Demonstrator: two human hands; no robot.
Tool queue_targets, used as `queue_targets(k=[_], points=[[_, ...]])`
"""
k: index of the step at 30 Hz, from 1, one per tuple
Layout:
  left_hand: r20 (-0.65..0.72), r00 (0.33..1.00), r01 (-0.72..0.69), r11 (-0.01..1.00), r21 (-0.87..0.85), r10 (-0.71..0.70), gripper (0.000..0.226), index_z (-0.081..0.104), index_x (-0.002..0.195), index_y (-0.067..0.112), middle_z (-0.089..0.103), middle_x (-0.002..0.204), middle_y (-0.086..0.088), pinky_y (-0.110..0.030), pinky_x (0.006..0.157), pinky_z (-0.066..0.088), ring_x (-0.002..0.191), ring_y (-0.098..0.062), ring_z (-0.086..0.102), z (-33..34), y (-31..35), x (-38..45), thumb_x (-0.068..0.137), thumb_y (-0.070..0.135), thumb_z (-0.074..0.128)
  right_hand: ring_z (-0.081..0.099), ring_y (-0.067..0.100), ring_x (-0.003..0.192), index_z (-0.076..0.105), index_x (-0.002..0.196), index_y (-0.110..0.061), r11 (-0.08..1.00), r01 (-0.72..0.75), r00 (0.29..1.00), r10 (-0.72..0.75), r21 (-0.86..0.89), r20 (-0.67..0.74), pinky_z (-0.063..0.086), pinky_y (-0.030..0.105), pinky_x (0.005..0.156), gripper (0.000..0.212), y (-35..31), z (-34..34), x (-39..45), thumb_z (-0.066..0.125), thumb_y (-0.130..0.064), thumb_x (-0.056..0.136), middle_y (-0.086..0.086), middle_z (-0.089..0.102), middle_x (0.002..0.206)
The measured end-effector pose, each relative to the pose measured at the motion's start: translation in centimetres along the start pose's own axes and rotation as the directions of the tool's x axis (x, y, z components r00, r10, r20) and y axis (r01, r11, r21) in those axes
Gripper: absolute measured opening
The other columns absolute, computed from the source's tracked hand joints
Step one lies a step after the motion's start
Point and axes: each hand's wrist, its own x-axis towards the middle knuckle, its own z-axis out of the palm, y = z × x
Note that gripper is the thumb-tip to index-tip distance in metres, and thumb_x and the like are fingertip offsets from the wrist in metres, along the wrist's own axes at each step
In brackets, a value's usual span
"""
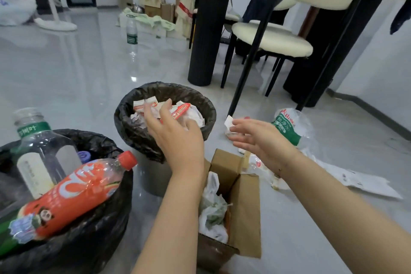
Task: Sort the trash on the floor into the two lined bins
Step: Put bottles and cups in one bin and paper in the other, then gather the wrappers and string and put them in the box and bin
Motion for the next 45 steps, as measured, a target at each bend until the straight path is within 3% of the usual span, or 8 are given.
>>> queue_targets(k=[3, 8, 18, 26, 31, 35, 41, 45], points=[[0.319, 0.948, 0.004, 0.996, -0.095, 0.026, 0.044, 0.047, 0.133, 0.017, 0.036, 0.143, 0.002, -0.019, 0.105, 0.027, 0.132, -0.008, 0.032, 0.9, 2.5, -2.4, 0.091, 0.01, 0.054, 0.067, 0.026, 0.101, 0.064, 0.115, -0.008, 0.998, 0.0, 1.0, 0.0, -0.062, 0.008, 0.058, 0.029, 0.081, 0.024, 1.6, -4.0, -2.9, 0.056, -0.011, 0.093, 0.011, 0.066, 0.115], [0.849, 0.516, -0.132, 0.99, -0.053, 0.114, 0.031, 0.059, 0.12, 0.024, 0.05, 0.124, 0.009, -0.022, 0.094, 0.04, 0.119, -0.009, 0.049, 4.7, 3.7, -10.5, 0.09, 0.014, 0.058, 0.067, 0.022, 0.1, 0.066, 0.11, -0.01, 0.994, -0.073, 0.991, 0.063, -0.087, -0.118, 0.054, 0.034, 0.09, 0.021, 7.1, -12.6, -8.2, 0.053, -0.01, 0.094, 0.008, 0.069, 0.109], [0.997, 0.081, -0.402, 0.915, 0.04, -0.008, 0.028, 0.062, 0.119, 0.024, 0.056, 0.125, 0.009, -0.024, 0.099, 0.042, 0.114, -0.004, 0.052, 9.0, 1.5, -20.6, 0.092, 0.021, 0.057, 0.068, 0.019, 0.092, 0.068, 0.103, -0.013, 0.956, -0.289, 0.911, 0.259, -0.048, -0.319, 0.053, 0.028, 0.078, 0.017, 18.1, -23.2, -13.0, 0.057, -0.015, 0.091, 0.003, 0.071, 0.1], [0.993, 0.077, -0.427, 0.897, 0.116, -0.092, 0.029, 0.064, 0.116, 0.024, 0.057, 0.118, 0.012, -0.016, 0.092, 0.034, 0.115, -0.005, 0.05, 16.2, -0.4, -25.6, 0.088, 0.015, 0.061, 0.058, 0.021, 0.102, 0.061, 0.114, -0.019, 0.745, -0.449, 0.862, 0.214, -0.494, -0.46, 0.048, 0.029, 0.085, 0.033, 21.8, -28.2, -9.4, 0.054, -0.032, 0.085, 0.001, 0.062, 0.112], [0.846, 0.051, 0.427, 0.777, 0.462, -0.531, 0.024, 0.056, 0.11, 0.011, 0.051, 0.121, -0.006, -0.033, 0.097, 0.044, 0.116, -0.021, 0.051, 25.4, 0.9, -29.5, 0.089, 0.016, 0.066, 0.057, 0.02, 0.106, 0.058, 0.122, -0.018, 0.84, -0.427, 0.829, 0.215, -0.336, -0.516, 0.046, 0.028, 0.088, 0.038, 23.0, -31.6, -7.9, 0.056, -0.029, 0.086, 0.001, 0.06, 0.117], [0.736, 0.059, 0.606, 0.609, 0.511, -0.675, 0.06, 0.043, 0.137, 0.015, 0.036, 0.146, -0.008, -0.04, 0.113, 0.03, 0.137, -0.024, 0.034, 31.8, 0.9, -30.9, 0.086, 0.031, 0.071, 0.054, 0.015, 0.11, 0.055, 0.128, -0.02, 0.872, -0.403, 0.81, 0.199, -0.279, -0.551, 0.037, 0.023, 0.081, 0.041, 23.7, -33.6, -7.3, 0.054, -0.029, 0.088, -0.001, 0.056, 0.125], [0.684, 0.119, 0.758, 0.511, 0.406, -0.72, 0.044, 0.061, 0.097, 0.011, 0.062, 0.088, -0.006, -0.023, 0.042, 0.05, 0.062, -0.022, 0.056, 39.0, -0.3, -32.2, 0.073, 0.043, 0.08, 0.055, 0.015, 0.109, 0.056, 0.125, -0.022, 0.907, -0.377, 0.796, 0.212, -0.189, -0.567, 0.041, 0.023, 0.087, 0.037, 25.5, -34.6, -5.7, 0.055, -0.028, 0.088, -0.002, 0.055, 0.125], [0.635, 0.145, 0.824, 0.448, 0.347, -0.759, 0.037, 0.058, 0.091, 0.011, 0.058, 0.07, -0.002, -0.029, 0.053, 0.049, 0.046, -0.017, 0.05, 41.2, -2.2, -32.4, 0.072, 0.033, 0.082, 0.058, 0.016, 0.102, 0.056, 0.123, -0.022, 0.9, -0.404, 0.789, 0.251, -0.165, -0.561, 0.046, 0.027, 0.087, 0.036, 26.8, -34.4, -4.5, 0.055, -0.03, 0.088, -0.002, 0.056, 0.122]])
